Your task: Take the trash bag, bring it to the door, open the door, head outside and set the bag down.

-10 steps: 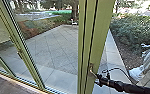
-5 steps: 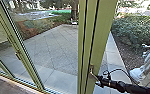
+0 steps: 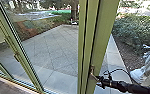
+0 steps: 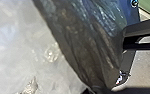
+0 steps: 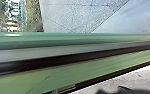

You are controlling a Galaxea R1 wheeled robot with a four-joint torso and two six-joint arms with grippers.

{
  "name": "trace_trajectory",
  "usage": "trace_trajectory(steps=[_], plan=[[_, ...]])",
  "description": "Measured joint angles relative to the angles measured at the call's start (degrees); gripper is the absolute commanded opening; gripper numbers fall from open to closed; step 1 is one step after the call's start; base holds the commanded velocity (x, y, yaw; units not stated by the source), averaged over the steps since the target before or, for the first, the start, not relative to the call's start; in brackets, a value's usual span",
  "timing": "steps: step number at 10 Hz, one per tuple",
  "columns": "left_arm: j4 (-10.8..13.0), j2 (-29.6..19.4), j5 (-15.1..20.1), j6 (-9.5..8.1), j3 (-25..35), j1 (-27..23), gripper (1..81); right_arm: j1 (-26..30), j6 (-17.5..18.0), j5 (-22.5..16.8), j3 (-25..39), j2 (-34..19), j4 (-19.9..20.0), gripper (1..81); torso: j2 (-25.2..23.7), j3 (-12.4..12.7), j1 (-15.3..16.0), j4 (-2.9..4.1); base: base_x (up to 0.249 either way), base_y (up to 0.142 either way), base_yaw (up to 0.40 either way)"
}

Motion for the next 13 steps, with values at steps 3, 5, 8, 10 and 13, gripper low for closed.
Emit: trace_trajectory(steps=[3,5,8,10,13], plan=[[0.0,0.0,0.1,0.01,0.0,0.4,1.0,1.2,0.3,-3.0,-0.3,0.0,1.1,81.1,0.0,0.0,0.0,0.0,0.0,0.0,0.0],[0.0,0.0,0.1,0.01,0.0,0.4,1.0,2.0,-0.1,-4.8,-0.3,0.0,1.0,81.1,0.0,0.0,0.0,0.0,0.0,0.0,0.0],[0.0,-0.1,0.1,0.0,0.0,0.4,1.0,2.7,-0.1,-6.3,-0.3,0.0,1.0,81.1,0.0,0.0,0.0,0.0,0.0,0.0,0.0],[0.0,-0.1,0.1,0.0,0.0,0.5,1.0,2.9,-0.1,-6.4,-0.5,0.1,1.0,81.1,0.0,-0.1,0.0,0.0,0.0,0.0,0.0],[0.0,-0.1,0.1,0.0,0.0,0.5,1.0,3.0,-0.2,-6.7,-0.6,0.1,0.9,81.1,0.0,-0.1,0.0,0.0,0.0,0.0,0.0]])
